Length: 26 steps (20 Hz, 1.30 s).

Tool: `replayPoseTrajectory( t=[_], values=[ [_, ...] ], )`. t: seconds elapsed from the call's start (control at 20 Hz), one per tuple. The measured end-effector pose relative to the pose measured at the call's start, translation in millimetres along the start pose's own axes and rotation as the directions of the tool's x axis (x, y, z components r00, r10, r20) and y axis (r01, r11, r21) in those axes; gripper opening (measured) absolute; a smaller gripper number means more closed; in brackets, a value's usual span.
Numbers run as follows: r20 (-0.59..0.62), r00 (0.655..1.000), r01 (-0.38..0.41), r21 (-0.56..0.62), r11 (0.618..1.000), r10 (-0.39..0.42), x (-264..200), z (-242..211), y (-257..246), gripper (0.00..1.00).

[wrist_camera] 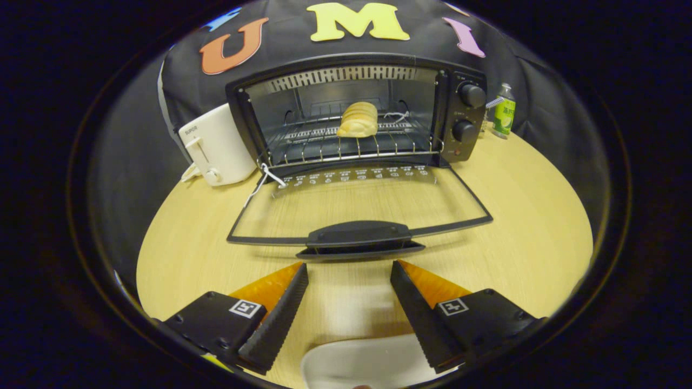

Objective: Open the toaster oven, put the food inside, and close the toaster oven door.

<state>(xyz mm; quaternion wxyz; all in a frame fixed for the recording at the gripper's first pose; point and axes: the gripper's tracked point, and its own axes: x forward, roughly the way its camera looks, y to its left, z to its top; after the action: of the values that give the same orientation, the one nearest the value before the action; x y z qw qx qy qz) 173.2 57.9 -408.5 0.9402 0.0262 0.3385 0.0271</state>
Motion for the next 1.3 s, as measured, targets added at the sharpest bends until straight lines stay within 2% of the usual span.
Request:
replayPoseTrajectory(
  t=[0.3,0.8,1.0,1.3],
  values=[
    [0.012,1.0,-0.008,0.01,1.0,0.007,-0.1,1.6,1.3,1.0],
    [0.14,0.99,0.009,0.012,1.0,-0.01,-20.4,26.2,3.3,1.0],
    [0.218,0.976,0.014,0.017,1.0,-0.018,-29.0,41.9,6.4,1.0],
    [0.353,0.936,0.009,0.0,1.0,-0.008,-48.8,94.2,13.3,1.0]
  ],
)
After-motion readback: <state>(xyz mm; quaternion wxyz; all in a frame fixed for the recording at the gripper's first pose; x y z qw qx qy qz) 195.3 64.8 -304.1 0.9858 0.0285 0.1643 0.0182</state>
